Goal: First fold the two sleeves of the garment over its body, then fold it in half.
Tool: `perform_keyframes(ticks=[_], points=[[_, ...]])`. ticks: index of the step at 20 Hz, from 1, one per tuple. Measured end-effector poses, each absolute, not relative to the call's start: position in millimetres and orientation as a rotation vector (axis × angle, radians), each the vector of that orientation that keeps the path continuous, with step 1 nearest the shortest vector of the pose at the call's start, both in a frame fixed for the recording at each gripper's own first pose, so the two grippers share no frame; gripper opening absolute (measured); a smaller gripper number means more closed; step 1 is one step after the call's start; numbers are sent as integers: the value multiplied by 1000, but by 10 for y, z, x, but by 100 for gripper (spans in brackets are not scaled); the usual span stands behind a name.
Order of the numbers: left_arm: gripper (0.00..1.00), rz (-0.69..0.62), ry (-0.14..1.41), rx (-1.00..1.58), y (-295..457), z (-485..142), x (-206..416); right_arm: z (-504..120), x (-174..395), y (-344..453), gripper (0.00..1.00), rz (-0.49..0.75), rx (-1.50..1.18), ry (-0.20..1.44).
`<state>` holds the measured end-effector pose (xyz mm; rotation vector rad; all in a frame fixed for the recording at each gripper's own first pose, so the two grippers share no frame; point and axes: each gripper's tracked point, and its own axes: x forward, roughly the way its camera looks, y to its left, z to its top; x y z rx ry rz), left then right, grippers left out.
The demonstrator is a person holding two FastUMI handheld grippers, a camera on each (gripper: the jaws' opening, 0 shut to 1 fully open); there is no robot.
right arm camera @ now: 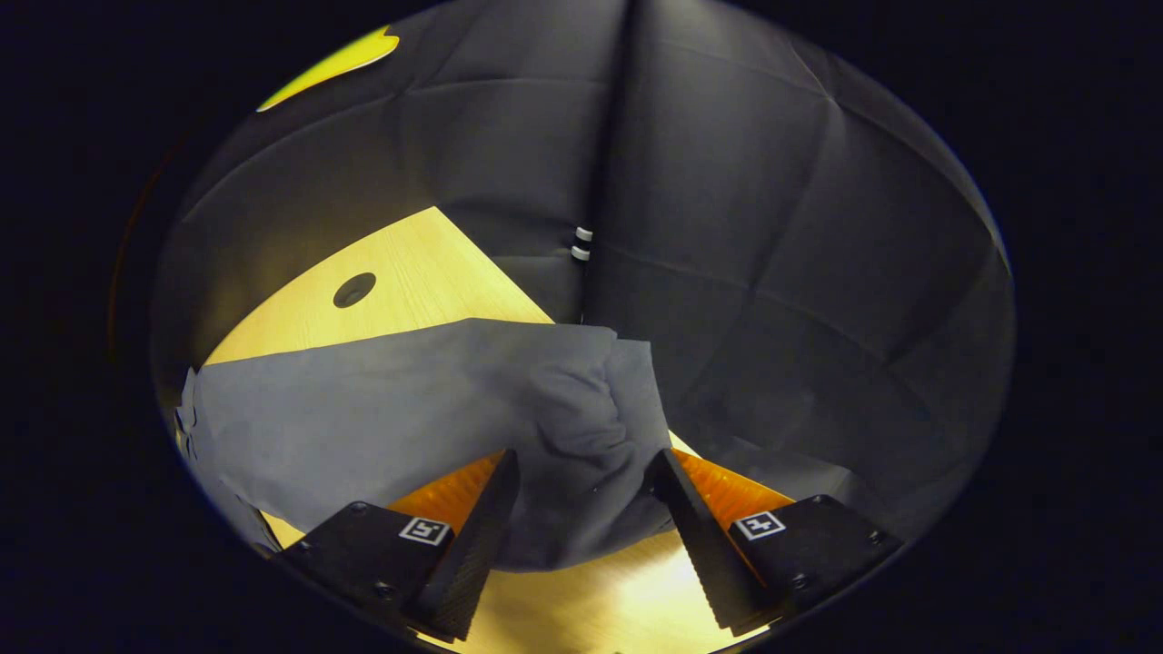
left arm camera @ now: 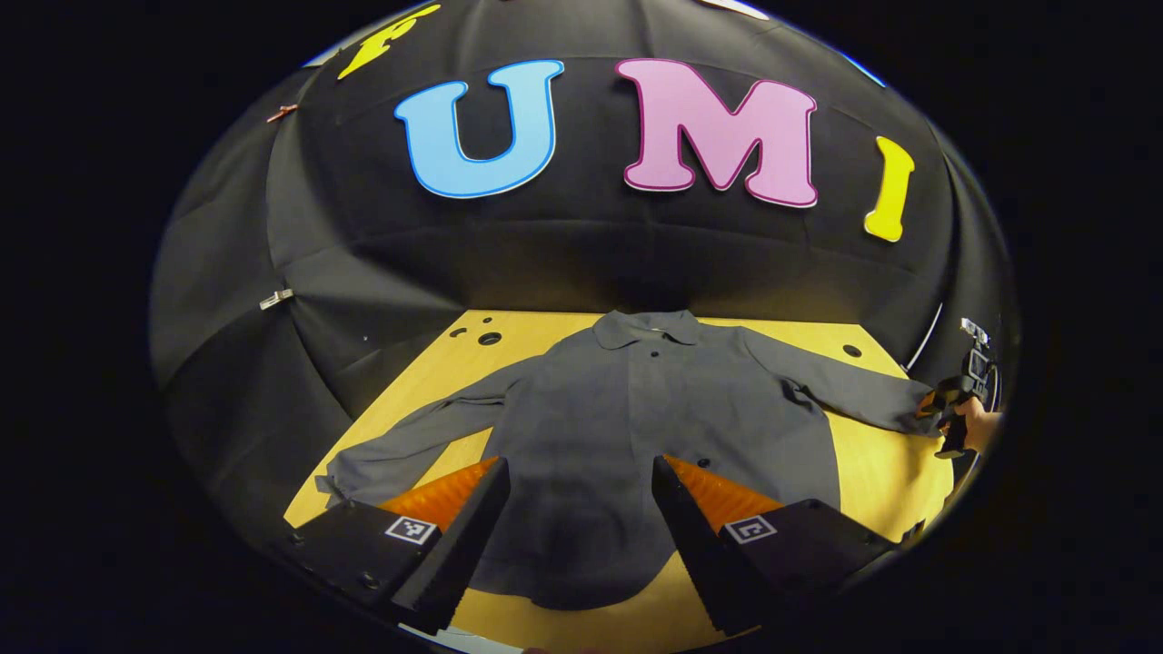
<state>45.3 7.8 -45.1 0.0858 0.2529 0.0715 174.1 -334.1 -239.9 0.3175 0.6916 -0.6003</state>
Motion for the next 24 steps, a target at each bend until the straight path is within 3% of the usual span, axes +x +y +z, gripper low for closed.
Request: perform_keyframes(ticks=[1,3,5,6,7,8,12,16,24], points=[[99,67,250,97,58,-442,445,-2403,1741,-3314,87,-592,315,694],[98,54,243,113,-6,-408,444,-2358,1765,-3215,83,-550,295,683],[98,45,239,117,-40,-378,442,-2325,1789,-3135,36,-518,240,680],[97,41,240,116,-56,-368,437,-2324,1804,-3106,22,-510,203,680],[97,39,240,114,-58,-364,440,-2338,1819,-3034,20,-503,177,682],[98,38,238,118,-51,-350,454,-2331,1839,-2987,12,-488,156,683],[98,47,235,118,50,-331,467,-2249,1820,-2924,8,-477,130,669],[98,41,234,87,209,-340,441,-1769,1833,-2769,8,-477,52,560],[98,78,233,-5,788,-357,417,-532,1714,-1788,8,-304,-88,434]])
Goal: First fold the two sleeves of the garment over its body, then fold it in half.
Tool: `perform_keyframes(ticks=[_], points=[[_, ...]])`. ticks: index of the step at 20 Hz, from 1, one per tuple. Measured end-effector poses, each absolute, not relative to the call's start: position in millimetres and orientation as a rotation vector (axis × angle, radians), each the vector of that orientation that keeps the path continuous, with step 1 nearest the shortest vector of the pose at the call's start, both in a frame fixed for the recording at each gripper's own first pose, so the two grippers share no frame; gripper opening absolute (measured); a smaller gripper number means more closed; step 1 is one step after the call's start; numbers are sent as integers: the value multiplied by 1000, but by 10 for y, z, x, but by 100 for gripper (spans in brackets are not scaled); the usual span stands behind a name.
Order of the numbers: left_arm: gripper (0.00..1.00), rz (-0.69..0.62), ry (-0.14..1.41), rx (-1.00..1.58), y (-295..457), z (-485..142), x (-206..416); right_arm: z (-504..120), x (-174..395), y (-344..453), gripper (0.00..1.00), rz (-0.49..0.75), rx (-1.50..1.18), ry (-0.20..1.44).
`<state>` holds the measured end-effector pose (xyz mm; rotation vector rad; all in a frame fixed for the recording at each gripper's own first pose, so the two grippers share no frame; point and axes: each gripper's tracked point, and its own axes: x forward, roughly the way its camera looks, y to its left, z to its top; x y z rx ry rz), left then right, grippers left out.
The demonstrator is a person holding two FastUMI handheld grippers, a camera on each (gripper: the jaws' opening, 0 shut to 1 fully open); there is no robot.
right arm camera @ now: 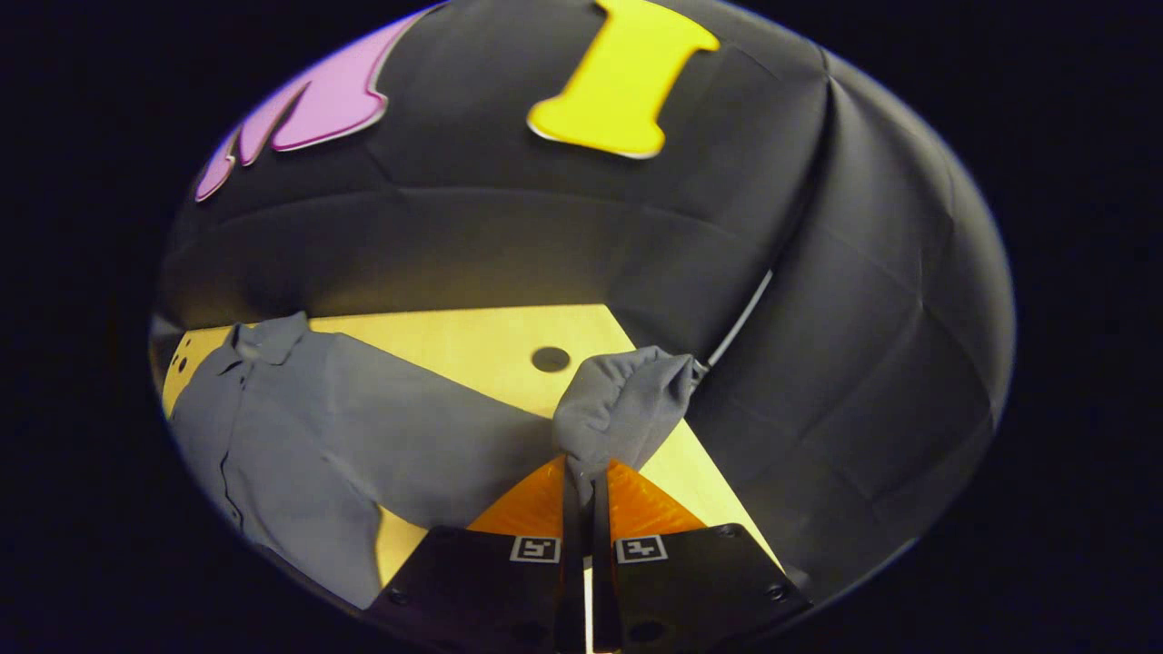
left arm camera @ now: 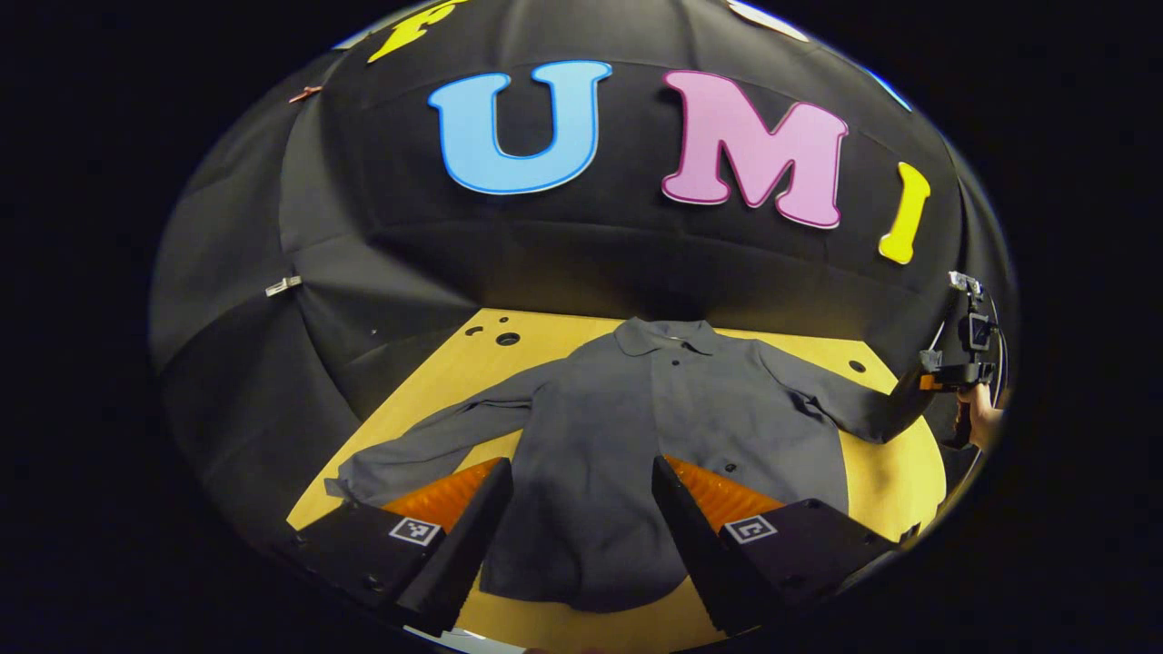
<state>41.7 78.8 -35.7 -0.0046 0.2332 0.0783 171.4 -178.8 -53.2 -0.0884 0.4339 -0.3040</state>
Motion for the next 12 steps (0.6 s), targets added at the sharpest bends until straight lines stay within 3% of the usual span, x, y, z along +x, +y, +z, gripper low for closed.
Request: perform_keyframes(ticks=[6,12], points=[[98,123,254,-66,1424,-530,410,494,1391,-802,7,-177,-145,314],[99,272,252,-217,2221,-645,338,1428,1076,-109,7,2,-251,269]])
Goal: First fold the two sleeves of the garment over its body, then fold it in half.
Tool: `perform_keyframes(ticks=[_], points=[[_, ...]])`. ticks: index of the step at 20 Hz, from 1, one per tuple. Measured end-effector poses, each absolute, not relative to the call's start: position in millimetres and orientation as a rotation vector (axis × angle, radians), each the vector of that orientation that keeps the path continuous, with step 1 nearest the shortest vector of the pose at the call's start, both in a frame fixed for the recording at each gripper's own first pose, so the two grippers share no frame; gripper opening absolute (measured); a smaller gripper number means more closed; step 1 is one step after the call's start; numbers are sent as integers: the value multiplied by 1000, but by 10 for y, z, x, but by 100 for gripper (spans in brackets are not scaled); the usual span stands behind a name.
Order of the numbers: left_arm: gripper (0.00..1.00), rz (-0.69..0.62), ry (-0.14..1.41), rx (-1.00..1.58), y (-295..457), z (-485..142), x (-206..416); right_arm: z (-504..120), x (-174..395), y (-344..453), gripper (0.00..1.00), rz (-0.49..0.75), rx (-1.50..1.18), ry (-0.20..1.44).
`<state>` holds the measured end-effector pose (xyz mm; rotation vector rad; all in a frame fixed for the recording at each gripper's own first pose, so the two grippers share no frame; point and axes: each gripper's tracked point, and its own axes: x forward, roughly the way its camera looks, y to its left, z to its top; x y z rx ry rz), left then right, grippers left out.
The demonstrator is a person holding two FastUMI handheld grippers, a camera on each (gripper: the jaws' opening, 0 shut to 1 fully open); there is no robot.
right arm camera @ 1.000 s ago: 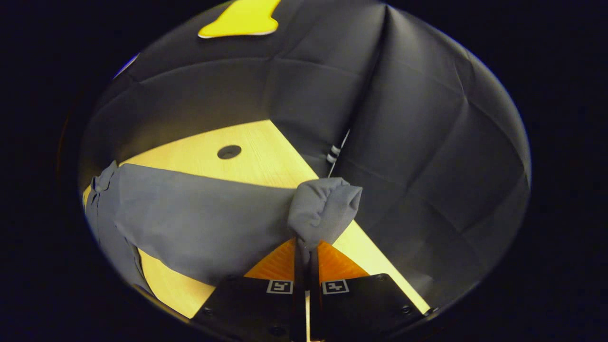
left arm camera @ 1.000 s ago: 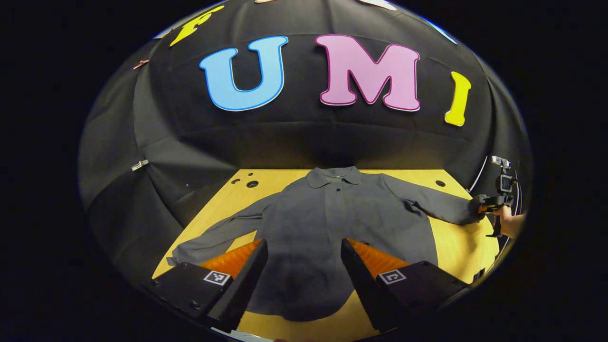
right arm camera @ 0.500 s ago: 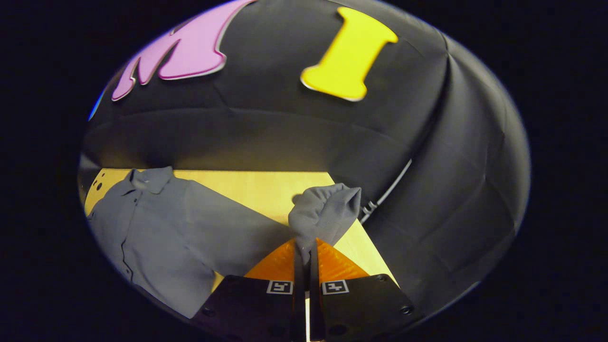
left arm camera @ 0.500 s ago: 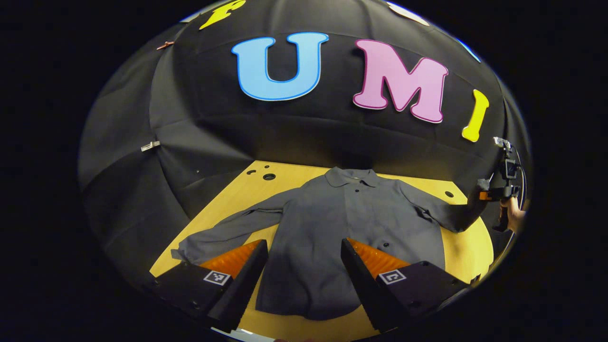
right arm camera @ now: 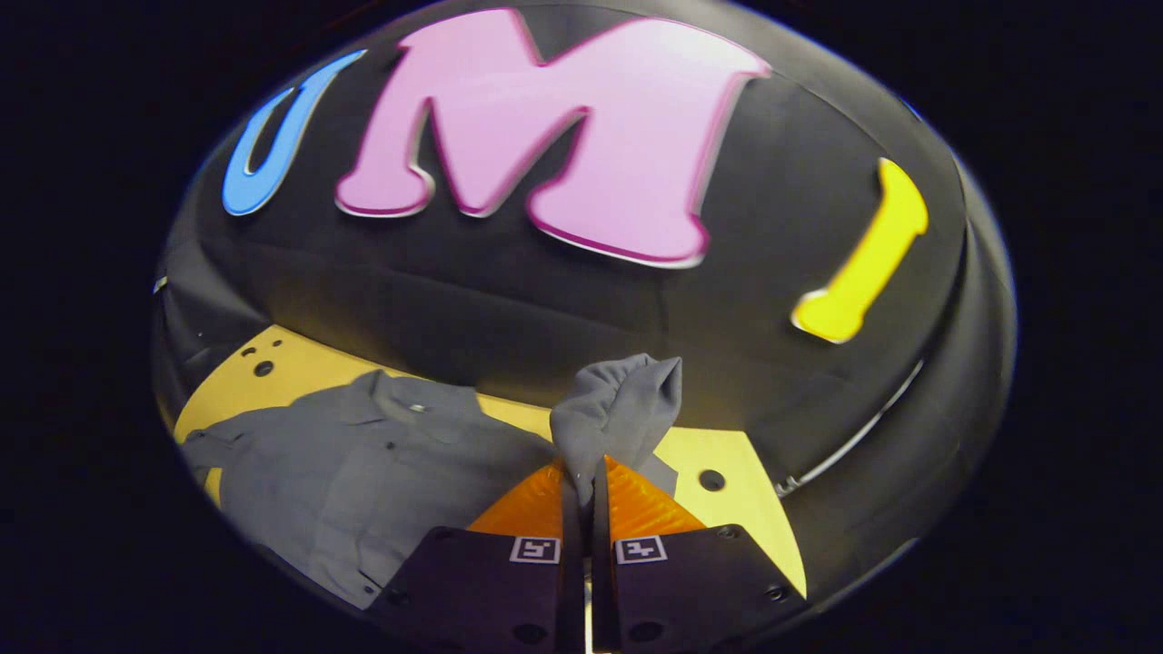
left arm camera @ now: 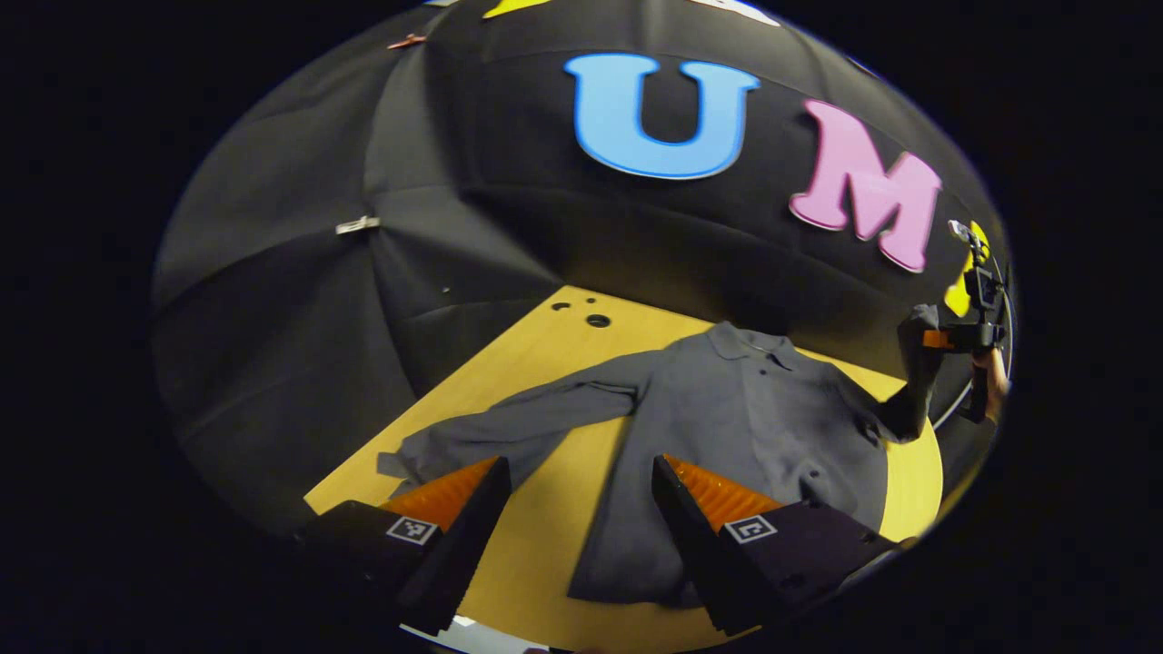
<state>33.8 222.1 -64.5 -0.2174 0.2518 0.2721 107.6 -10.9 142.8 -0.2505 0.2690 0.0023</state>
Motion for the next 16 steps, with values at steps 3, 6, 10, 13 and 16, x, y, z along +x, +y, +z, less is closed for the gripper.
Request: perform_keyframes(ticks=[3,6,10,13,16], points=[[99,339,255,-269,2612,-750,202,1745,937,186,7,98,-260,274],[99,449,240,-222,3168,-809,23,2007,721,320,7,184,-283,286],[99,554,261,-268,3719,-1011,-189,2487,428,339,7,294,-278,300],[99,608,261,-292,3966,-1108,-363,2577,211,268,10,336,-272,353],[99,635,265,-303,4083,-1169,-496,2595,-195,241,11,368,-252,438]])
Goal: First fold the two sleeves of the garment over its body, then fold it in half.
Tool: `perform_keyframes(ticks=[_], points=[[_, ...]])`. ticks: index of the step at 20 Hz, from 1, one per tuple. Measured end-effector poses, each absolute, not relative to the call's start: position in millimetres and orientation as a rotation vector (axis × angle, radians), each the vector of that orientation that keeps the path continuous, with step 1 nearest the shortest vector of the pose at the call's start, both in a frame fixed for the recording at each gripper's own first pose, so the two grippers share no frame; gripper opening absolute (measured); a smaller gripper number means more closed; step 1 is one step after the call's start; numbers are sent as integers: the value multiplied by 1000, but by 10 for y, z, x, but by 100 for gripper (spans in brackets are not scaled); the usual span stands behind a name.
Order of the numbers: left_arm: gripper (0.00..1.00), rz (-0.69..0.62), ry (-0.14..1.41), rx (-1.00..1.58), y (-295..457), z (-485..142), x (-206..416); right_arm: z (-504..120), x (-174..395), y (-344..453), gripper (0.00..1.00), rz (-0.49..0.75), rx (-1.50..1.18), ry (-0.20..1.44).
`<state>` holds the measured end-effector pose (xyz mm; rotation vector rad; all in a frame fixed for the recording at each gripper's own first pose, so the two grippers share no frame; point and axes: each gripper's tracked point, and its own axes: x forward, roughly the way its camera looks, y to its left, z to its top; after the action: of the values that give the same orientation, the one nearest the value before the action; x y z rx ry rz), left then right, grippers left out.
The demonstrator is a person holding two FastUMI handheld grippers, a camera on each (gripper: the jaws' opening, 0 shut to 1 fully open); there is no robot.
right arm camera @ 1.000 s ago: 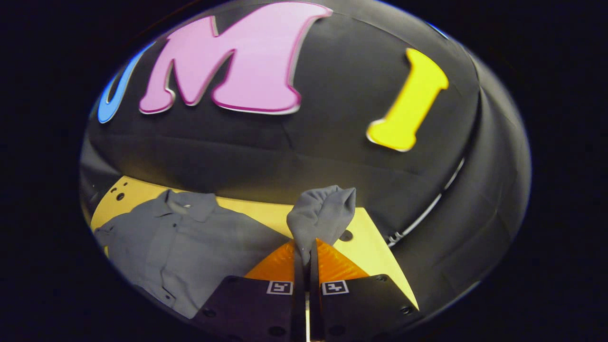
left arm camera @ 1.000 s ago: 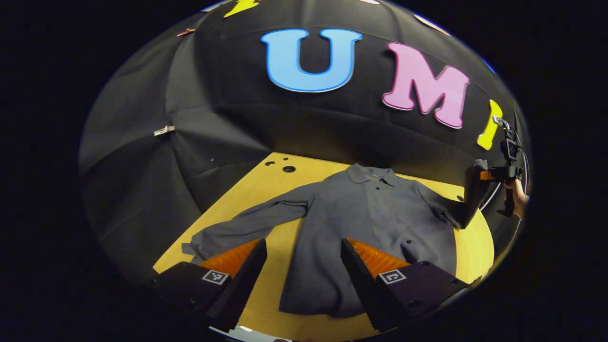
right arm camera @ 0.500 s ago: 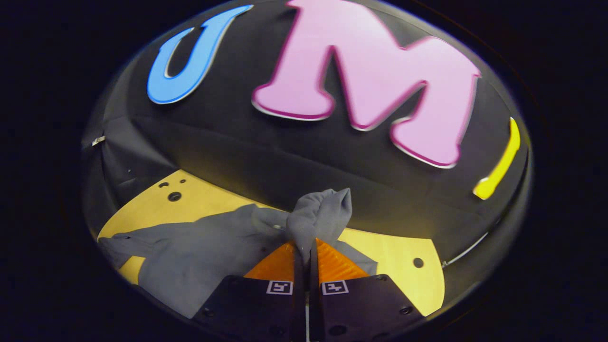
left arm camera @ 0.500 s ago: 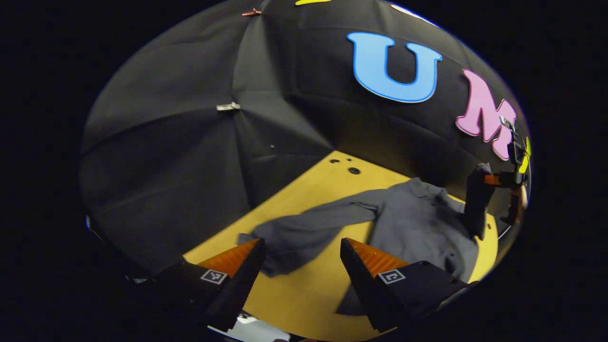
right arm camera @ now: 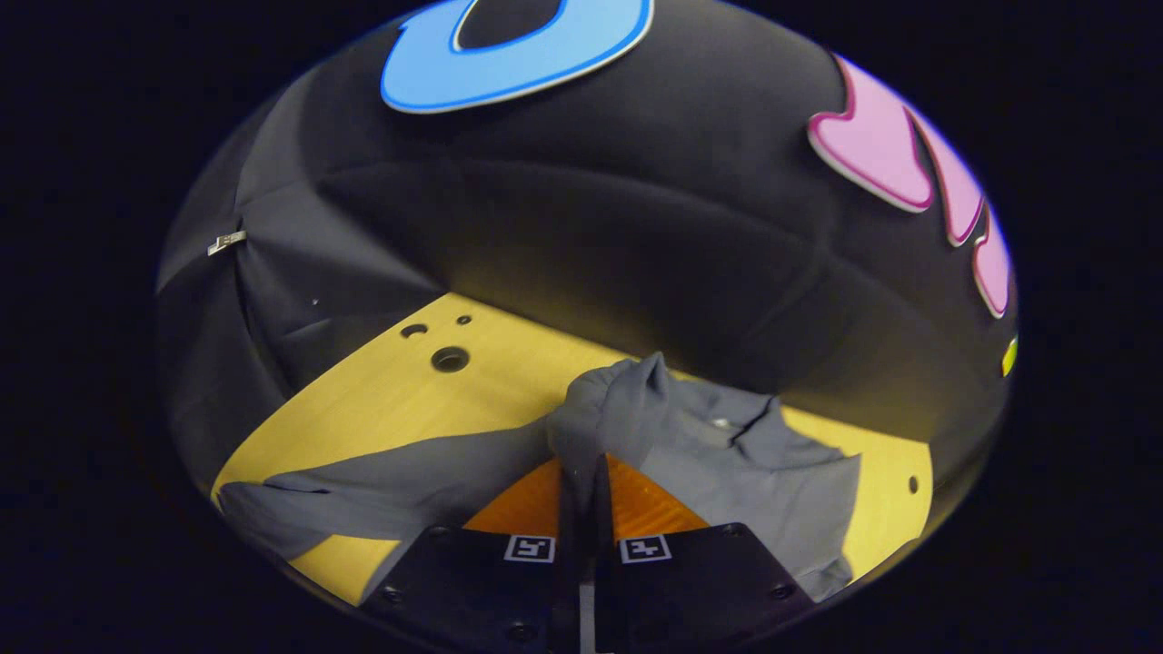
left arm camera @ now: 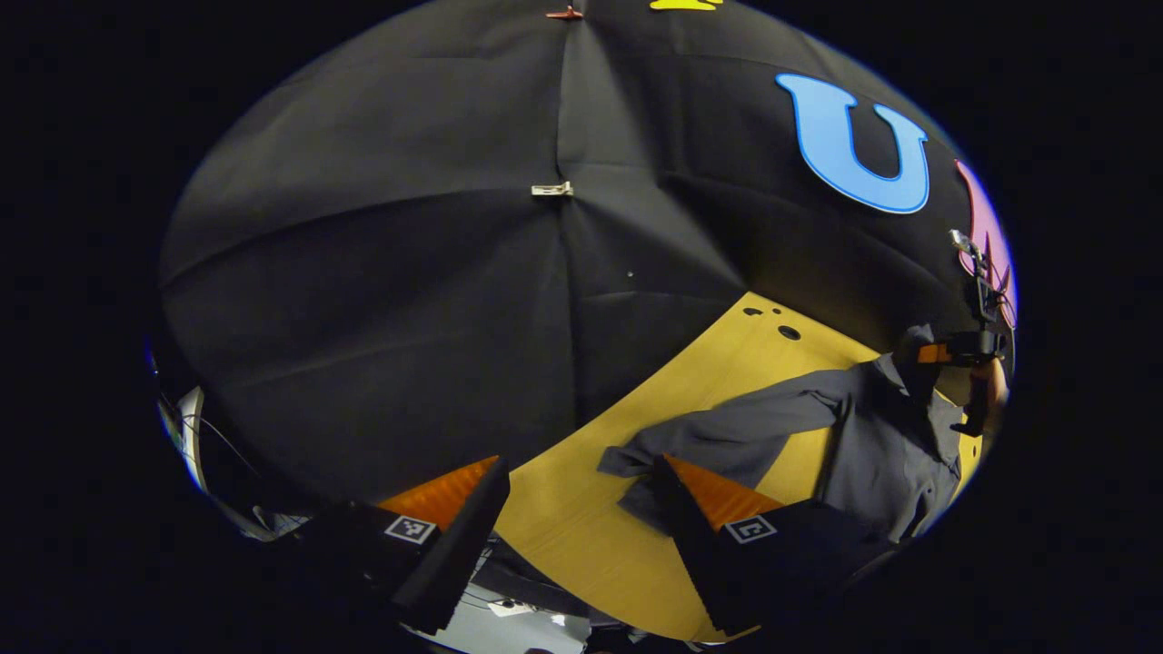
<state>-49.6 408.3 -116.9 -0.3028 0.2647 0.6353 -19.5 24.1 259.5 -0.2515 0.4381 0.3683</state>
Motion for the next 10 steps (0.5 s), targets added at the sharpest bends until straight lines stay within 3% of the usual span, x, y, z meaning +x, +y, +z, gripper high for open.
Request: perform_keyframes(ticks=[3,4,6,10], points=[[99,635,271,-292,4071,-1246,-593,2423,-262,397,16,353,-259,462],[99,632,274,-285,4071,-1260,-618,2380,-330,444,13,364,-255,483],[99,623,274,-278,4066,-1277,-622,2245,-441,669,30,402,-236,503],[99,602,248,-281,4030,-1240,-510,2249,-630,953,29,459,-284,471]])
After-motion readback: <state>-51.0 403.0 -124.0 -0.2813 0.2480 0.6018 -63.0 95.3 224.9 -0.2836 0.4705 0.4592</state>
